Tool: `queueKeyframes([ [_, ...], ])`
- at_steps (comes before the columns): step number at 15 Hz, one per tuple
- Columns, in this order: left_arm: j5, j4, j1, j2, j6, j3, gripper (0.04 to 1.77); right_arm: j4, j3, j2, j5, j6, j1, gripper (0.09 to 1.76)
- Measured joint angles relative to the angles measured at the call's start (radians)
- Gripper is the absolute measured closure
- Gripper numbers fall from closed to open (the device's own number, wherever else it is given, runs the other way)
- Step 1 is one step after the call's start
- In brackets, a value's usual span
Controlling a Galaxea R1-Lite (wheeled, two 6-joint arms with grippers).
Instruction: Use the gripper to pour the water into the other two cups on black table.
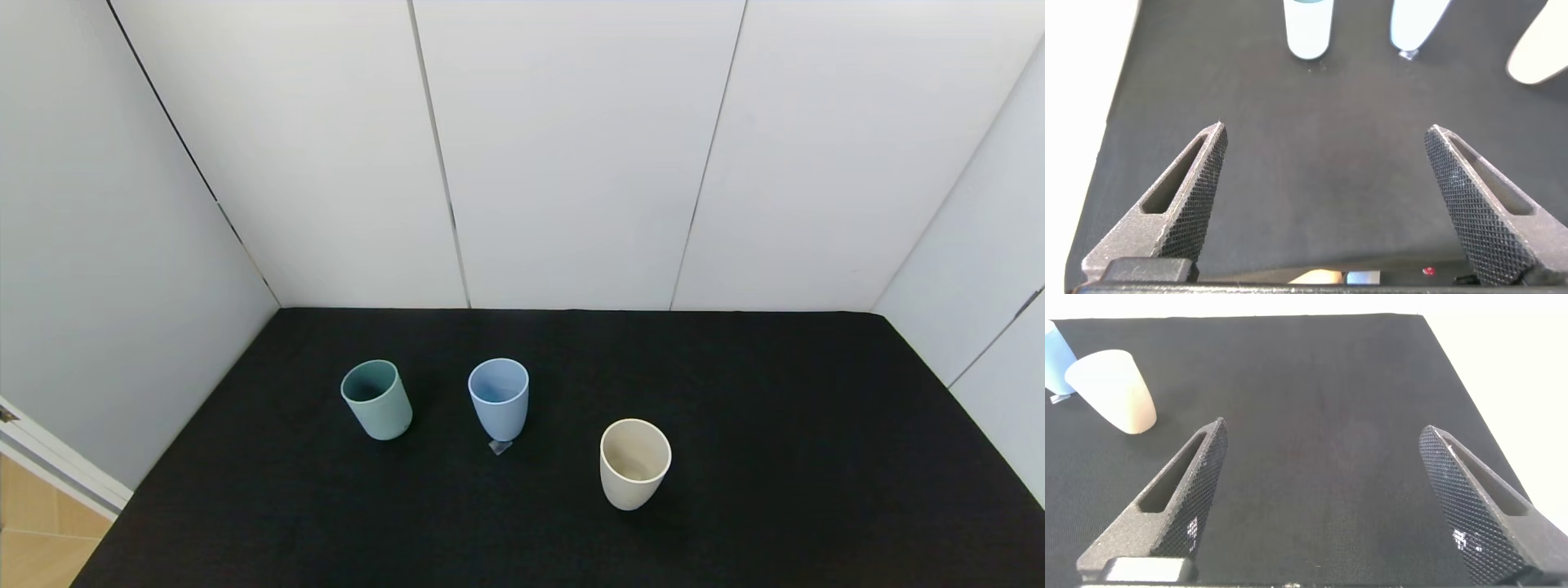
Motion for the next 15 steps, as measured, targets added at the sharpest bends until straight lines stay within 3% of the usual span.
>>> queueKeyframes([
  [3, -0.084, 0.077, 0.031, -0.127, 0.002, -0.009, 0.09, 0.0, 0.0, 0.0, 0.0, 0.0, 0.0, 0.14],
  [6, -0.107, 0.104, 0.036, -0.247, -0.011, 0.002, 0.09, 0.0, 0.0, 0.0, 0.0, 0.0, 0.0, 0.14],
  [9, -0.065, -0.049, 0.036, -0.291, 0.003, 0.068, 0.09, 0.0, 0.0, 0.0, 0.0, 0.0, 0.0, 0.14],
  [13, 0.043, -0.071, 0.037, -0.304, 0.119, 0.106, 0.09, 0.0, 0.0, 0.0, 0.0, 0.0, 0.0, 0.14],
  [15, 0.05, -0.062, 0.037, -0.305, 0.104, 0.111, 0.09, 0.0, 0.0, 0.0, 0.0, 0.0, 0.0, 0.14],
])
